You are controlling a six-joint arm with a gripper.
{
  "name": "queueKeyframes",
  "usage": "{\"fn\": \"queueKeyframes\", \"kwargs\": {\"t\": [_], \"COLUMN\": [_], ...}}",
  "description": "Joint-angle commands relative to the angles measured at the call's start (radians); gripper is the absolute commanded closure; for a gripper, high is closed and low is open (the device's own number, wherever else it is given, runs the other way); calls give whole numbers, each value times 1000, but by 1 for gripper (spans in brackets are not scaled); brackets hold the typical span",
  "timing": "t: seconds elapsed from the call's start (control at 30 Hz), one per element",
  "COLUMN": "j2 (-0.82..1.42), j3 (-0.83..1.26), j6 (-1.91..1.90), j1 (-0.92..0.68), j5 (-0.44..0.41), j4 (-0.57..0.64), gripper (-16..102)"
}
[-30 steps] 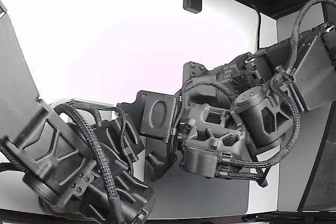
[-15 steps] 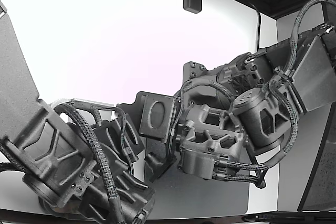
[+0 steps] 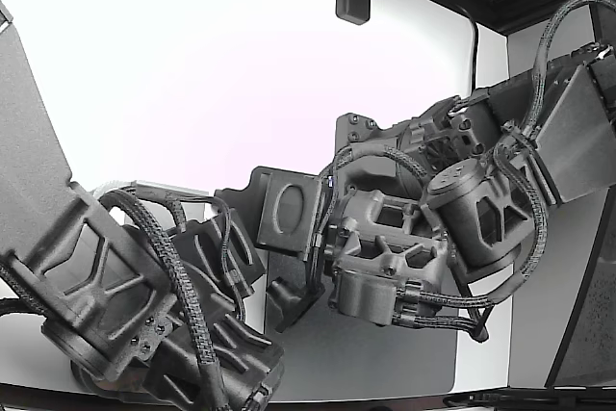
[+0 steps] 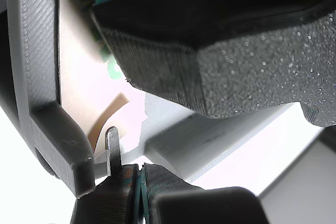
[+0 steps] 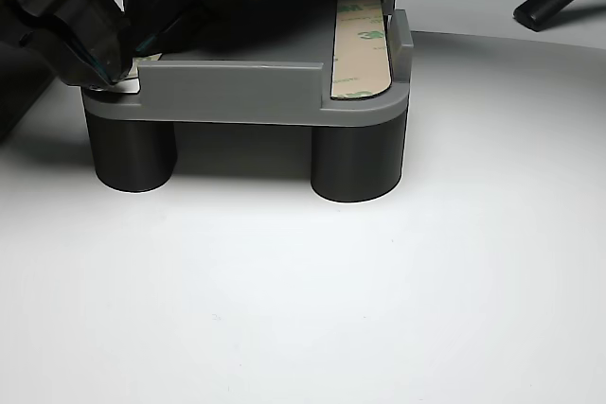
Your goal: Peel off protective film from adhesive tape.
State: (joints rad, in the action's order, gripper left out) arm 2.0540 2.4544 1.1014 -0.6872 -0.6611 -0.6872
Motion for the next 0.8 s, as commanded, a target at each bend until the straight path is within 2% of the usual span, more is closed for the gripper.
{"fn": "queueKeyframes", "kwargs": {"t": [0.0, 0.77], "j2": [23, 21], "j3": [-23, 18], "j6": [2, 18], "j1": [8, 14], "j5": [-3, -3], "j4": [6, 67], "gripper": [98, 98]}}
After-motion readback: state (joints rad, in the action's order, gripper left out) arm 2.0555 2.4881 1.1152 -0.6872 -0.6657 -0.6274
